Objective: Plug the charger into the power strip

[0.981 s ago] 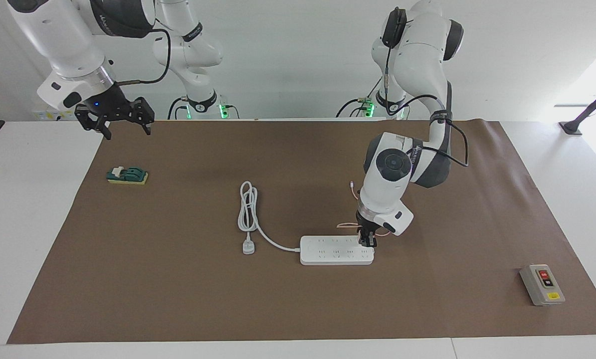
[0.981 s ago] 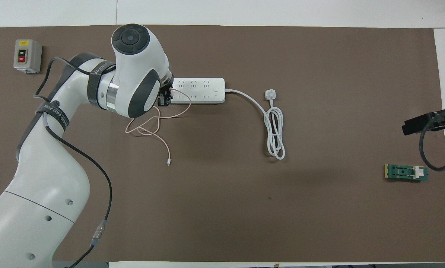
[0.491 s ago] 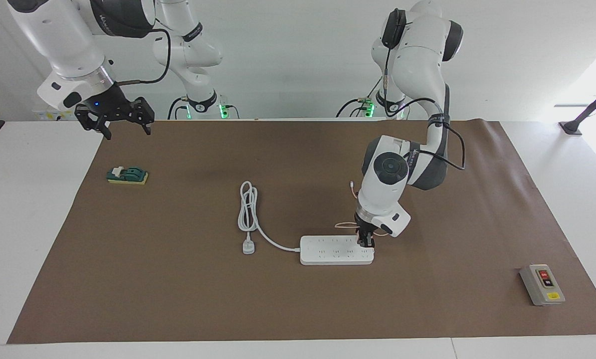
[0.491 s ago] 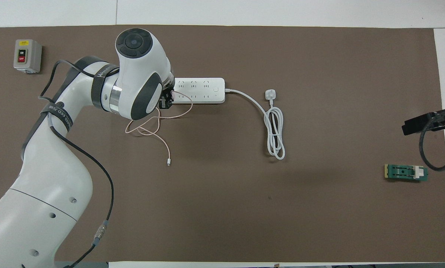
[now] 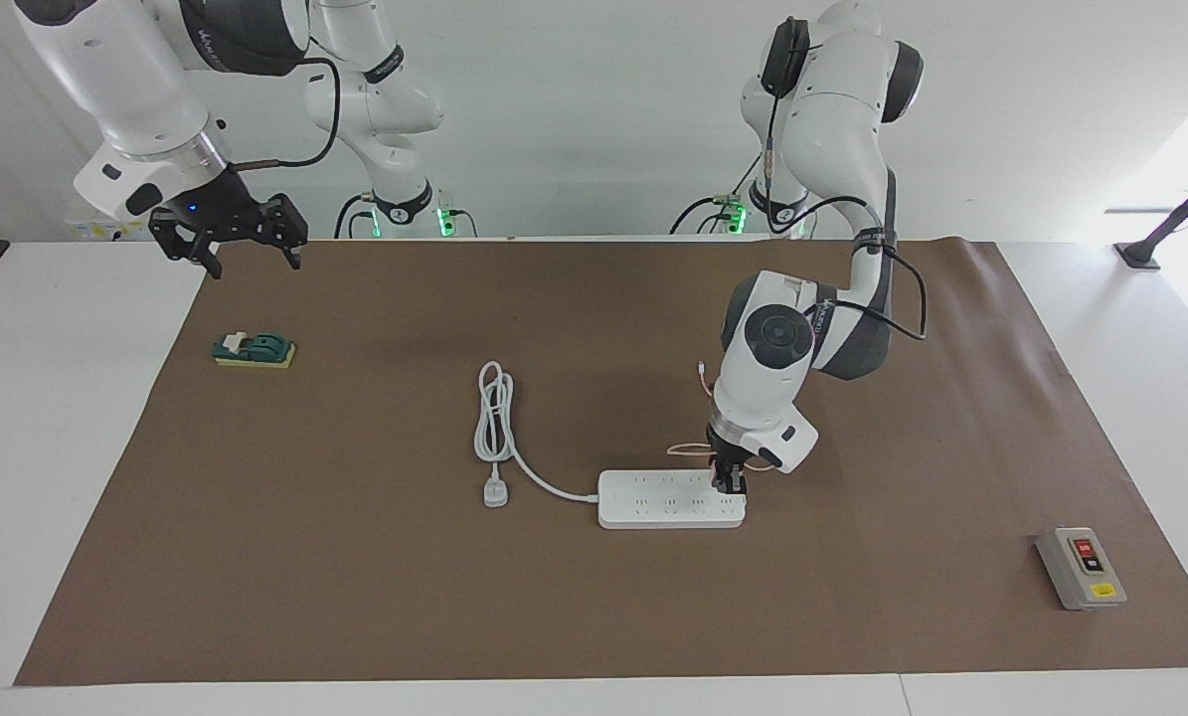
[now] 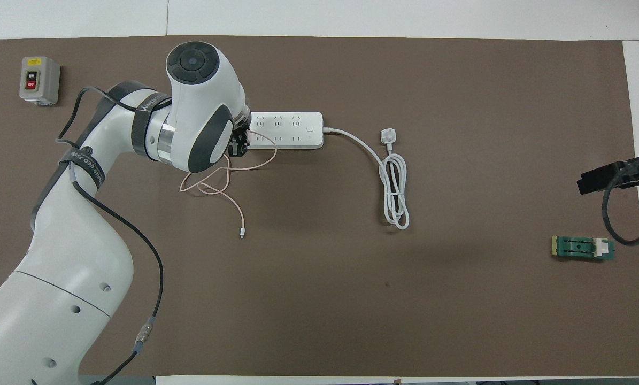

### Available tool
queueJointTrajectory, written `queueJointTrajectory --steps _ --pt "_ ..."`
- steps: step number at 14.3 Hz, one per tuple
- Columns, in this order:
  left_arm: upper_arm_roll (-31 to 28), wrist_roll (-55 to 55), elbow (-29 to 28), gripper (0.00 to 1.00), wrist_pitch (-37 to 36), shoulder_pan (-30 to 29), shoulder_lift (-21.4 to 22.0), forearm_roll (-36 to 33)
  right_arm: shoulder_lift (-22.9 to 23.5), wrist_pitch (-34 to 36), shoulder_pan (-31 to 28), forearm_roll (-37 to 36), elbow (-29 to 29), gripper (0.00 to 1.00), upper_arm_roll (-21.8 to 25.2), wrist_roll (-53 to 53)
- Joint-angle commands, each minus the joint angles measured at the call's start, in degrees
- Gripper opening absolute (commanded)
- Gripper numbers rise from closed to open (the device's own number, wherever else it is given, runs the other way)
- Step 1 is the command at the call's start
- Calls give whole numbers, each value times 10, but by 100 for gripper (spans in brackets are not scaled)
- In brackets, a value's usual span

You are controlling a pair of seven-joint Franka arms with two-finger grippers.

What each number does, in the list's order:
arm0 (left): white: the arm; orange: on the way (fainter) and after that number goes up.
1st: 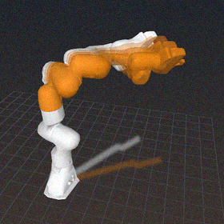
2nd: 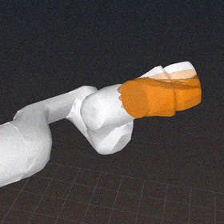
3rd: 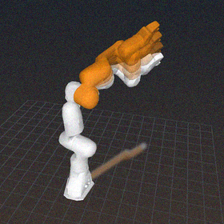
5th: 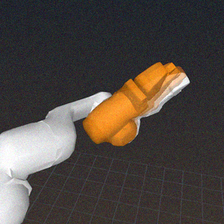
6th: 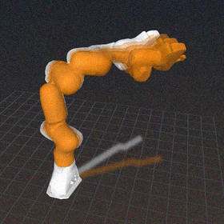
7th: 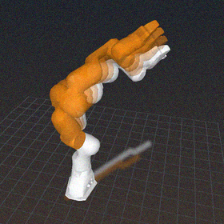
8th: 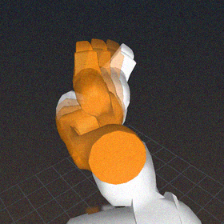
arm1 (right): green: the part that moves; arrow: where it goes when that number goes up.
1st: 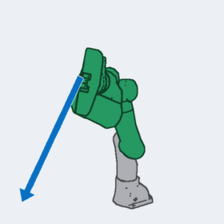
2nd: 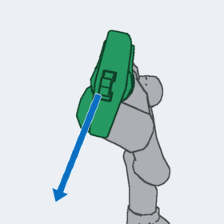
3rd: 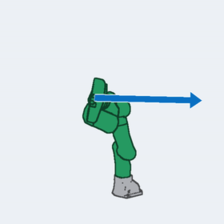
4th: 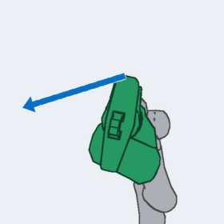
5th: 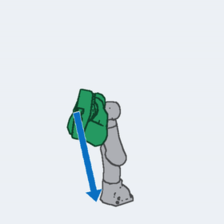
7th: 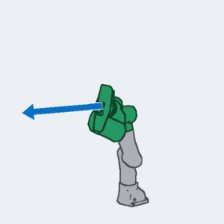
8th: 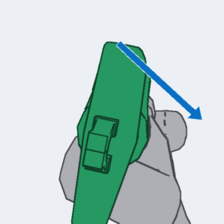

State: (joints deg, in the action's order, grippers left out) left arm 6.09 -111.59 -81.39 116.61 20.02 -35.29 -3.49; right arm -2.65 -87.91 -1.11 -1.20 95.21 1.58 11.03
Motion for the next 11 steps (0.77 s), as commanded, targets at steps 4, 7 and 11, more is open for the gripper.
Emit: queueJointTrajectory --steps 4,7,11 --pt "-1 13 -30 0 19 0 2 -4 -9 -1 -8 9 8 100 -4 -3" --pt "-2 8 -30 91 11 -5 23 -4 -9 -1 -8 9 8 100 -4 -3" --pt "0 13 -30 100 -4 -22 52 -4 -9 -1 -8 9 8 100 -4 -3"
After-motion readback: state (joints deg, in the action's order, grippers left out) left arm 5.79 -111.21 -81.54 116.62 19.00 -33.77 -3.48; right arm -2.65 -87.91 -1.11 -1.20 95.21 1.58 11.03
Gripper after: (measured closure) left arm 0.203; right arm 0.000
